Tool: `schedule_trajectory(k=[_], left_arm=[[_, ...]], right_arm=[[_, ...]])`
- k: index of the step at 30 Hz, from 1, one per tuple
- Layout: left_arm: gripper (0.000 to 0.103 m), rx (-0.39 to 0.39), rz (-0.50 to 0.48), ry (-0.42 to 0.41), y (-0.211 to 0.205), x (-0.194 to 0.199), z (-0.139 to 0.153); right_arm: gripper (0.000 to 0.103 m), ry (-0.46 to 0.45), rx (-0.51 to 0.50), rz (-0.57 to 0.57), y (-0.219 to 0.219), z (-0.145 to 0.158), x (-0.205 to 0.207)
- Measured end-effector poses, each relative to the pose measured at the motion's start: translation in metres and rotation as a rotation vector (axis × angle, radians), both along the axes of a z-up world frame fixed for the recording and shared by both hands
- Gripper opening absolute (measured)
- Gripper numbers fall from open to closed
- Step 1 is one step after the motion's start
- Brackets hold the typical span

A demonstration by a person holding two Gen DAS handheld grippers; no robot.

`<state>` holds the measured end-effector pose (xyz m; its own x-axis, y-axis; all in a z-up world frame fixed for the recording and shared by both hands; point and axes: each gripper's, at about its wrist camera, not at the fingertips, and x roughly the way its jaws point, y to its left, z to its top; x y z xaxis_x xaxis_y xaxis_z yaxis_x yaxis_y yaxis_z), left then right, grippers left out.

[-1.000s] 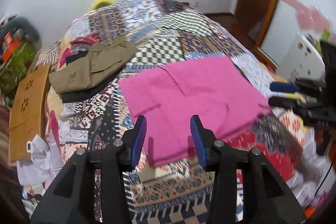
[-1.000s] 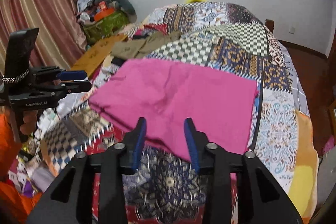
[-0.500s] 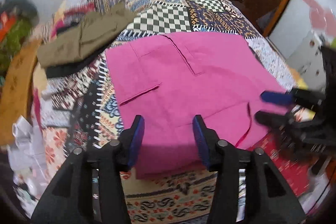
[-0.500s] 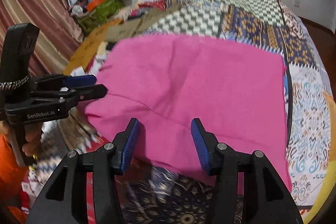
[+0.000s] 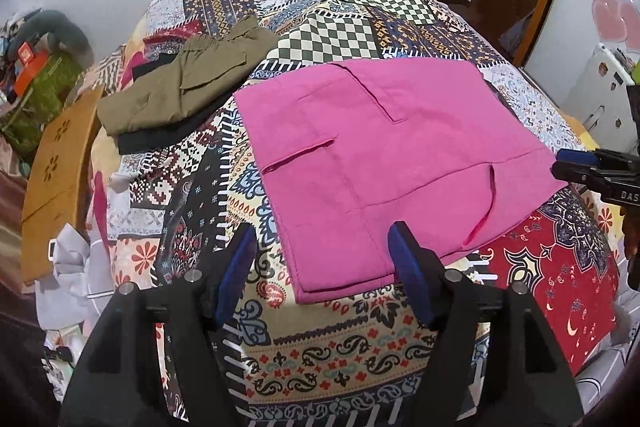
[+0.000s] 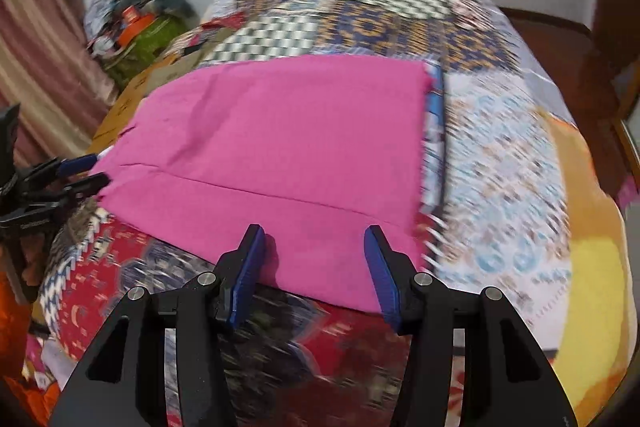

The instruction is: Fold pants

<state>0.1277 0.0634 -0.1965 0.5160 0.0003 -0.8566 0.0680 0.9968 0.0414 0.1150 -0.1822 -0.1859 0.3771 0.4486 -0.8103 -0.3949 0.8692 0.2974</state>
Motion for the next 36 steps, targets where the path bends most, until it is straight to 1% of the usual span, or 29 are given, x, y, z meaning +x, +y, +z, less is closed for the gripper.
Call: schedule_trajectory(k=[3,7,9,11,13,15,18,20,22,27,31,33,35,36], left_arm=[[0.071,-0.007,-0.007,0.007,0.002,0.001,0.002],[0.071,-0.018,-0.008,0.002,0.009,0.004,0.012],[0.071,-0.004,0.023,-0.032,0.016,0.007,0.022],[0.071,0.023,0.058,-0.064,0.026,0.014,0.029],[0.072,0.031,0.093,-0.067,0.035,0.025,0.033],[0.072,0.028,0.132,-0.064,0.047,0.039,0.033],[0.072,-0.017,0.174,-0.053,0.064,0.062,0.031],[0.072,-0.063,0.197,-0.042,0.074,0.078,0.027],[0.072,-0.093,0.216,-0.024,0.080,0.094,0.020],[0.072,-0.126,0.205,0.025,0.079,0.125,0.001],[0.072,-0.183,0.153,0.076,0.070,0.140,-0.015],[0.072,-0.190,0.132,0.093,0.063,0.144,-0.023],[0.068,-0.189,0.113,0.093,0.058,0.146,-0.028],[0.061,-0.196,0.103,0.086,0.056,0.146,-0.028]], right_arm=[[0.048,0.022,-0.015,-0.045,-0.017,-0.005,0.002],[0.048,0.042,-0.043,-0.038,-0.028,-0.003,0.002],[0.048,0.043,-0.065,-0.033,-0.031,0.002,0.006],[0.048,0.030,-0.062,-0.033,-0.033,0.009,0.010],[0.049,0.013,-0.059,-0.031,-0.032,0.014,0.020],[0.053,-0.012,-0.060,-0.029,-0.031,0.019,0.030],[0.054,-0.049,-0.054,-0.033,-0.026,0.026,0.049],[0.055,-0.057,-0.050,-0.036,-0.023,0.028,0.062],[0.055,-0.062,-0.043,-0.039,-0.020,0.026,0.078],[0.055,-0.051,-0.043,-0.050,-0.015,0.013,0.112],[0.055,-0.039,-0.045,-0.066,-0.013,-0.003,0.143],[0.055,-0.026,-0.043,-0.081,-0.012,-0.015,0.161],[0.055,-0.008,-0.030,-0.096,-0.012,-0.025,0.175],[0.055,0.005,-0.025,-0.103,-0.011,-0.029,0.181]])
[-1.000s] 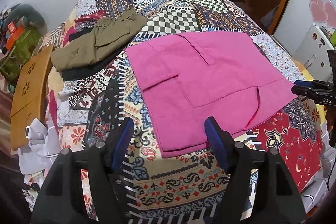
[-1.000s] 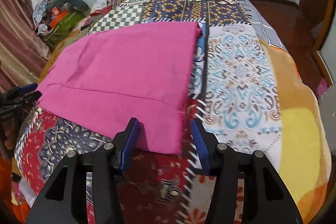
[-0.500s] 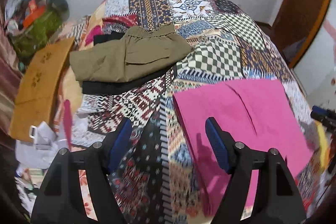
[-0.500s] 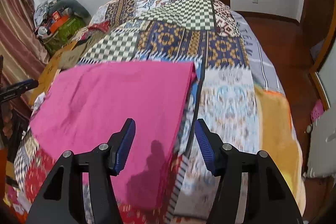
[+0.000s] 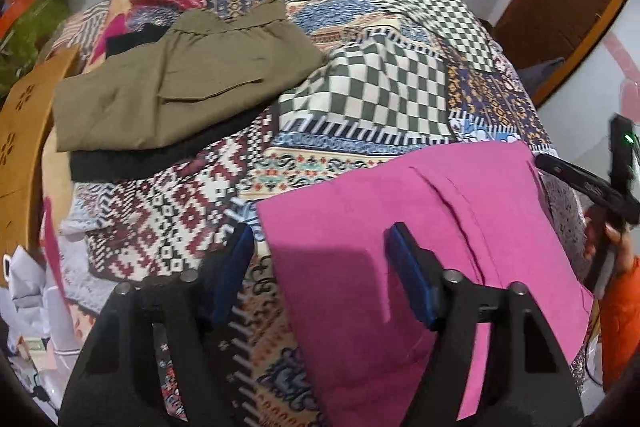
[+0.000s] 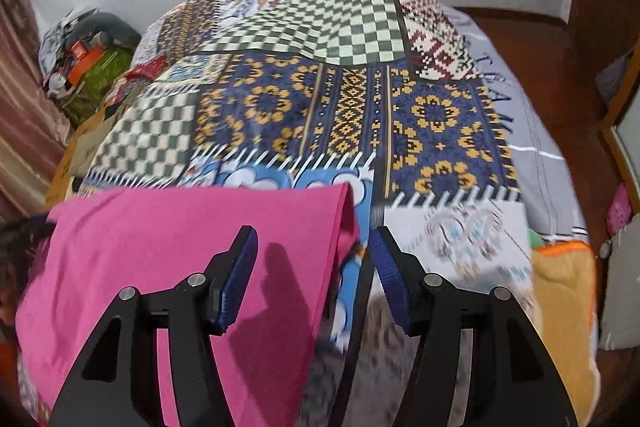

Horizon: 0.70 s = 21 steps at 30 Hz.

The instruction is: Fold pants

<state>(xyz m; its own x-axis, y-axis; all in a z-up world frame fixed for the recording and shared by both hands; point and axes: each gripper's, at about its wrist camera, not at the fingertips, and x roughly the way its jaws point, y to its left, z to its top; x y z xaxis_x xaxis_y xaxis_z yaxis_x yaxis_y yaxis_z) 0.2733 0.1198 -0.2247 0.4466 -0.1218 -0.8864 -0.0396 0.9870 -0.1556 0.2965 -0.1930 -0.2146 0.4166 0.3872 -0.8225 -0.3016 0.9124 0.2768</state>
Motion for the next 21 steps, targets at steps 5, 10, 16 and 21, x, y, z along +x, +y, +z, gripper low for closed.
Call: schedule_trajectory(k=[5,10,16,21], left_arm=[[0.032,-0.015,-0.018,-0.023,-0.002,-0.001,0.003],[0.011,0.063,-0.003,-0.071,-0.006,-0.009,0.005],[0.004,0.127,0.035,-0.043,0.002,-0.013,-0.007],[0.004,0.223,0.031,-0.050,-0.001,-0.018,-0.005]], right_arm=[[0.035,0.022,0.051,0.045,0.009,-0.013,0.009],[0.008,0.007,-0.008,0.104,0.021,-0.026,0.003],[0.005,-0.052,-0.115,0.124,0.029,-0.025,-0.003],[0.003,-0.108,-0.236,0.101,0.029,-0.013,-0.004]])
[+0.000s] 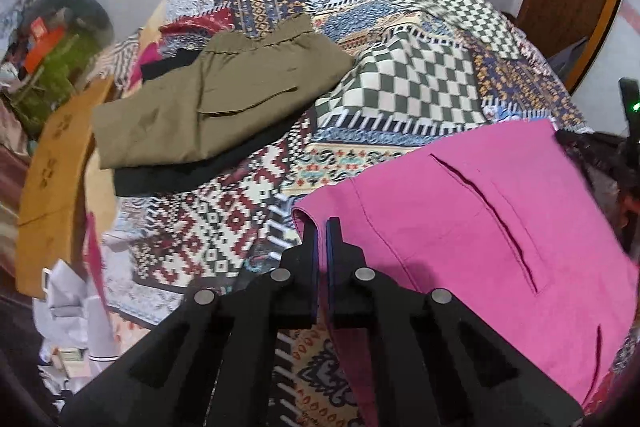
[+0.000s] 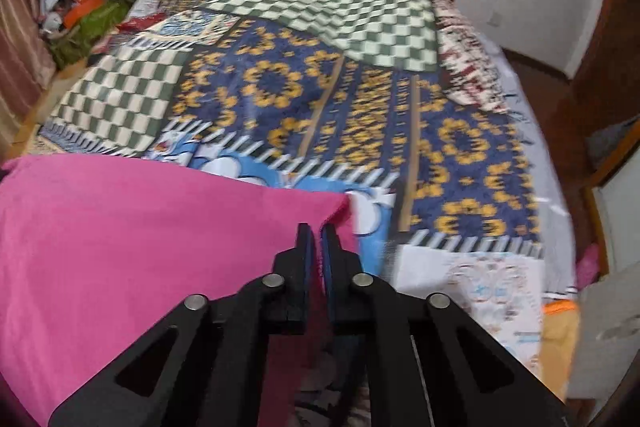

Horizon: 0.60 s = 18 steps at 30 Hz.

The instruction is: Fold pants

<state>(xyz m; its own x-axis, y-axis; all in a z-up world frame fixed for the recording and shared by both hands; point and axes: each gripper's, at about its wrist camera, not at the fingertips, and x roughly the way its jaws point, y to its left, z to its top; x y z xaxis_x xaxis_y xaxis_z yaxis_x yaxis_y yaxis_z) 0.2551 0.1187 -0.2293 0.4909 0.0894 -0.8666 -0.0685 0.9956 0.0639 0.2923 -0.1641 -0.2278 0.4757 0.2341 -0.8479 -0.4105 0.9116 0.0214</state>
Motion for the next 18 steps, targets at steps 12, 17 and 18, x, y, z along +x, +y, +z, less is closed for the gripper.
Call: schedule_trajectory(k=[12,17,18], left_arm=[[0.016,0.009,0.050,-0.084,0.015,-0.020,0.055],[0.039,-0.023,-0.012,-0.126,-0.005,-0.010,0.073],[0.044,-0.030,-0.028,-0.129,-0.010,-0.007,0.075]], right_arm=[[0.010,-0.037,0.111,0.045,-0.013,0.077,-0.031],[0.044,-0.038,0.226,0.129,0.024,0.100,-0.040],[0.044,-0.031,0.239,0.146,0.031,0.099,-0.039]])
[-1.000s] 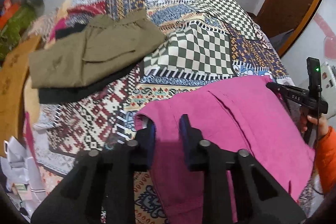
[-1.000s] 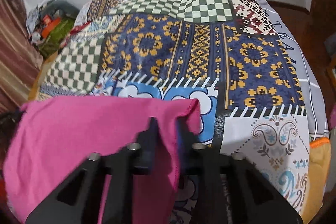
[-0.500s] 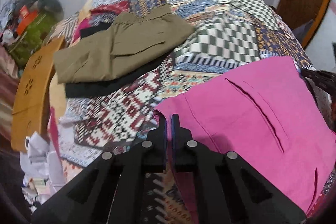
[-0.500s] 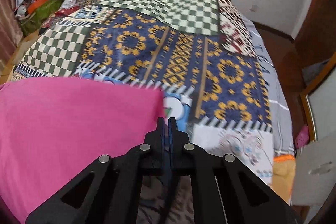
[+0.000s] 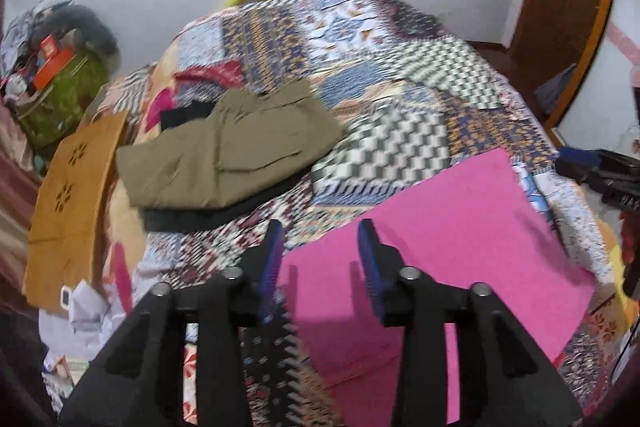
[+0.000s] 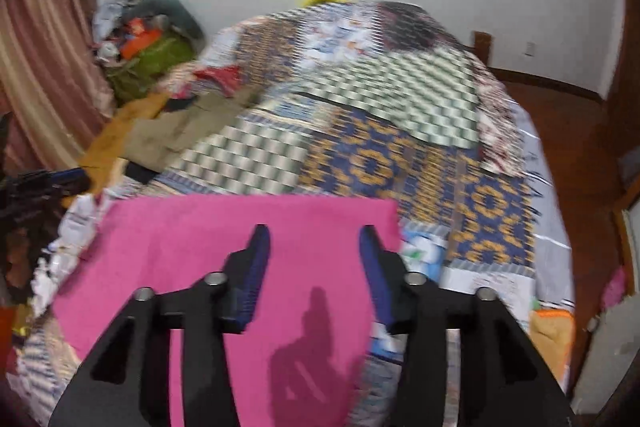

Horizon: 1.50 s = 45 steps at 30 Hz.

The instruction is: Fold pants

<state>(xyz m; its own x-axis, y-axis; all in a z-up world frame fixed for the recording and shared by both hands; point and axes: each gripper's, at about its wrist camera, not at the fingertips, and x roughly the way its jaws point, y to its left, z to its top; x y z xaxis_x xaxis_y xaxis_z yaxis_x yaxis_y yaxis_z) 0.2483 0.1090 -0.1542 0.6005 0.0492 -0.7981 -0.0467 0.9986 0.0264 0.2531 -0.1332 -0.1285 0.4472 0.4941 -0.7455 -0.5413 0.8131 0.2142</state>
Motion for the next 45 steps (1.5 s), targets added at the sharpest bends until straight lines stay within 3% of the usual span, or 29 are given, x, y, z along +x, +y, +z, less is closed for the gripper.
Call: schedule_trajectory(k=[1,5,8,11,14,16,23,34,40,45], left_arm=[[0.048,-0.006,-0.016,0.000,-0.005,0.004,0.000],[0.049,-0.012,-0.070,0.032,-0.022,0.018,-0.007],[0.052,0.003,-0.095,0.067,-0.031,0.026,-0.021],[0.058,0.022,-0.104,0.119,-0.035,0.032,-0.041],[0.061,0.042,-0.114,0.186,-0.034,0.032,-0.067],[0.068,0.057,-0.111,0.160,-0.033,0.025,-0.070],[0.071,0.050,-0.107,0.147,-0.028,0.003,-0.066],[0.081,0.035,-0.082,0.130,-0.023,-0.049,-0.054],[0.081,0.073,-0.083,0.115,-0.026,-0.080,-0.051],[0.081,0.040,-0.071,0.118,-0.019,-0.099,-0.049]], right_arm=[[0.044,0.015,0.012,0.026,0.010,-0.001,0.001],[0.045,0.085,0.034,0.104,0.046,-0.010,0.002],[0.046,0.118,0.002,0.162,0.071,-0.025,-0.001],[0.058,0.144,-0.049,0.215,0.089,-0.042,-0.005],[0.058,0.209,-0.101,0.260,0.097,-0.065,-0.009],[0.059,0.196,-0.086,0.262,0.093,-0.067,-0.015],[0.060,0.191,-0.109,0.282,0.069,-0.066,-0.038],[0.065,0.204,-0.084,0.175,0.025,-0.062,-0.079],[0.066,0.215,-0.080,0.127,0.011,-0.058,-0.099],[0.066,0.202,-0.086,0.096,0.008,-0.053,-0.114]])
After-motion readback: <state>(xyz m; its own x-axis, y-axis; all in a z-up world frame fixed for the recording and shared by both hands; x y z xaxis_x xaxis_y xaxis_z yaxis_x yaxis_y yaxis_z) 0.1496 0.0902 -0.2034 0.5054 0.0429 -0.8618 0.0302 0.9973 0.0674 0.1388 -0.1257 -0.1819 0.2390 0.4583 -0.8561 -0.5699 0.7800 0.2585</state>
